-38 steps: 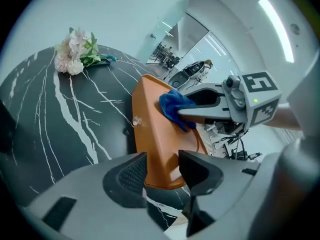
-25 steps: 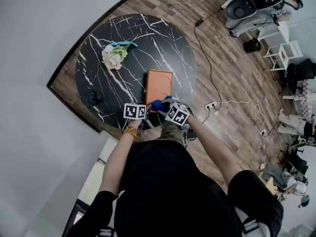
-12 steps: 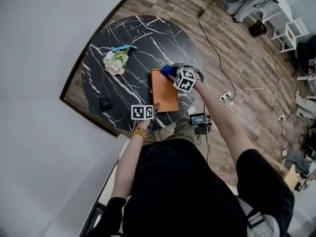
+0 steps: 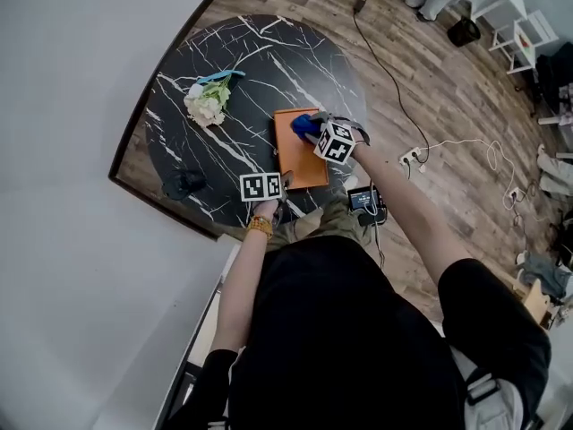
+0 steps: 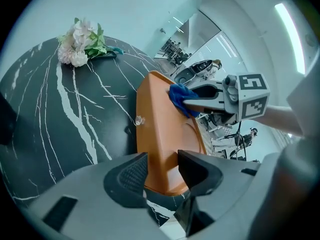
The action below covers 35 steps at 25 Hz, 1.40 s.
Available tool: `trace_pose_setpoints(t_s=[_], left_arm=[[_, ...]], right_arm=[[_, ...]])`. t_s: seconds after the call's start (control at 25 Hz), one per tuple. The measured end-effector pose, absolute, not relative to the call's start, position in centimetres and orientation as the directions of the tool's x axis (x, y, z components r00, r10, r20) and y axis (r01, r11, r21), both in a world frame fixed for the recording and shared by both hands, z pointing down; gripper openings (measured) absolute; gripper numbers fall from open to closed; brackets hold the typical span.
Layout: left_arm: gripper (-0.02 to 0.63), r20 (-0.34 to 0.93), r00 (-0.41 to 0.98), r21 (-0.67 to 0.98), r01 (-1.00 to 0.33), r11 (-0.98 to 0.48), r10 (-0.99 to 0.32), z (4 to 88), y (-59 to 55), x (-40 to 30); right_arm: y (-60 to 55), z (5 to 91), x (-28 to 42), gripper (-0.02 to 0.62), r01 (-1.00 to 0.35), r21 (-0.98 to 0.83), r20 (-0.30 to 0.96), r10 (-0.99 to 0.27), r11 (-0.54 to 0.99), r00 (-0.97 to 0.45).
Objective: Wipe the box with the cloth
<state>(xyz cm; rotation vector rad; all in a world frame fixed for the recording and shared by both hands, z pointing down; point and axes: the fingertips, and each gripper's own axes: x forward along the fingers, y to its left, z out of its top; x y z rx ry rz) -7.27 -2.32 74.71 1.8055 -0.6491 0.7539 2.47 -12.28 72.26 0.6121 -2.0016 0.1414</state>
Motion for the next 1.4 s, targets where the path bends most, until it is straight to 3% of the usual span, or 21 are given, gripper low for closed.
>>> trace_pose_setpoints(t_s=[0.36,0.56,0.76,1.0,1.16,1.28,1.4], left_arm=[[0.193,0.732,0.677,0.633,-0.719,-0.288,-0.083,74.8,-1.5,-7.2],[0.187,0.728,0.678,0.625,-0.718,-0.307,-0.104,74.6,-2.7,-6.9],[0.187,0.713,0.692,0.642,-0.71,-0.289,-0.116,74.7,-3.4,-7.1],[0.189,0.7,0.703,0.657,-0.704,-0.27,-0.128,74.9,-3.3,-7.0],[0.19,0.704,0.701,0.656,-0.704,-0.271,-0.117,74.6,-2.8,-7.6],[0.19,0.705,0.698,0.653,-0.707,-0.273,-0.121,74.5,-3.4,-7.2],[0.19,0.711,0.694,0.651,-0.71,-0.27,-0.111,74.6,-3.1,-6.8]], right_arm=[[-7.5,71.9,1.7,0.106,-0.553,0.061,0.876,-0.31,0.831,-0.369],[-5.3,71.5,0.9,0.106,-0.522,0.06,0.885,-0.287,0.851,-0.366],[-0.4,72.1,-1.1,0.106,-0.462,-0.004,0.897,-0.201,0.887,-0.393],[2.2,70.8,-1.5,0.106,-0.369,-0.191,0.873,-0.014,0.909,-0.487],[-3.9,68.0,1.4,0.106,-0.403,-0.051,0.856,-0.168,0.914,-0.489],[-10.8,68.3,5.2,0.106,-0.419,0.132,0.862,-0.312,0.898,-0.398],[-14.6,70.6,8.0,0.106,-0.445,0.17,0.892,-0.329,0.879,-0.31]])
